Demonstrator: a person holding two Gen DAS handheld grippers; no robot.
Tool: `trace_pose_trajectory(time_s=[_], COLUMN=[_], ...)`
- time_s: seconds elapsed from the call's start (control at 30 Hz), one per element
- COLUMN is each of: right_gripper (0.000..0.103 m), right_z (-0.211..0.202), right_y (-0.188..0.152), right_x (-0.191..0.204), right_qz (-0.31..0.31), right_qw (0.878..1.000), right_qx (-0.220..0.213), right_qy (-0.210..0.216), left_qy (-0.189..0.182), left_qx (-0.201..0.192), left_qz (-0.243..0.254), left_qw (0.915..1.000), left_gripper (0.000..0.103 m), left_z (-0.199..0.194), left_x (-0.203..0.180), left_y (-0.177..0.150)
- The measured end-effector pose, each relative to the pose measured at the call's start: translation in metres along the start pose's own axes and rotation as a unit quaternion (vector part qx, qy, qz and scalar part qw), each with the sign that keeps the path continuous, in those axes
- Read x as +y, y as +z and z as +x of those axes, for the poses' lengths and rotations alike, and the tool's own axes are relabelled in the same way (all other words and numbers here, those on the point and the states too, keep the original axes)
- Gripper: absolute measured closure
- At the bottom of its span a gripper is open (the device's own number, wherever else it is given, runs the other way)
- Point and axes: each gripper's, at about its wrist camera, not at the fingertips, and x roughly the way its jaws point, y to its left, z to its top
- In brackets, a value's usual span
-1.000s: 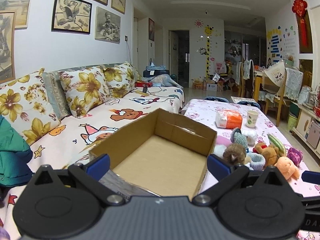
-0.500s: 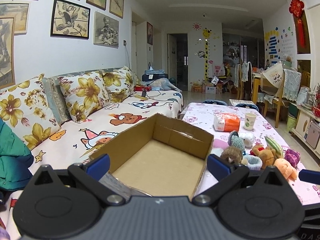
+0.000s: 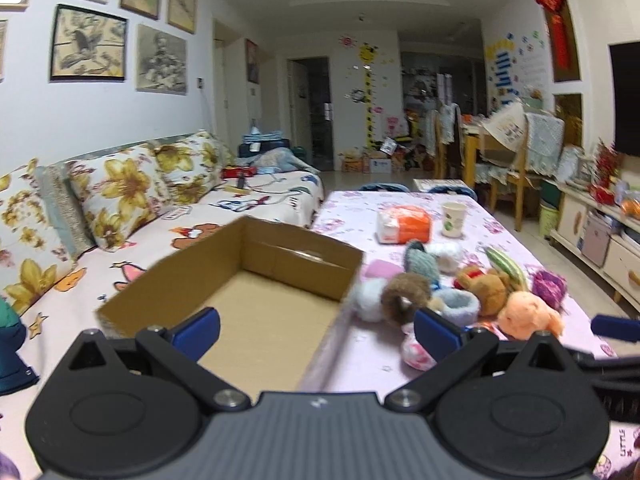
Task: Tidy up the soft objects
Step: 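Move right tool toward pink-purple knitted ball while left tool approaches orange knitted plush, then grasp pink-purple knitted ball with right tool while left tool grasps orange knitted plush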
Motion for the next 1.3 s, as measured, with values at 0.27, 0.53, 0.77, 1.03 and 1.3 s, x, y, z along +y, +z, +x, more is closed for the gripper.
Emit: trace_pose_trajectory(time_s=[0.27,0.53,0.77,1.03,1.3], right_gripper=[0.000,0.000,0.000,0.000,0.000], right_z=[-0.001,0.006,0.029,0.062,0.103], right_y=[-0.001,-0.003,0.004,0.000,0.008], right_x=[-0.037,-0.076,-0.131,-0.189,-0.214], right_qz=[0.039,0.081,0.132,0.217,0.242], right_qw=[0.999,0.994,0.983,0.969,0.967], right_qx=[0.002,0.000,0.010,0.022,0.033], right_qy=[-0.025,-0.077,-0.124,-0.115,-0.074], left_qy=[-0.040,-0.088,-0.141,-0.197,-0.206], left_qx=[0.013,0.030,0.046,0.048,0.062], left_qz=[0.027,0.050,0.079,0.117,0.135], left_qw=[0.9987,0.9944,0.9858,0.9722,0.9672], left_gripper=[0.001,0.001,0.001,0.001,0.001], left_z=[0.017,0.040,0.069,0.109,0.156], left_x=[-0.032,-0.068,-0.114,-0.179,-0.219], left_y=[-0.010,-0.021,-0.030,-0.033,-0.033])
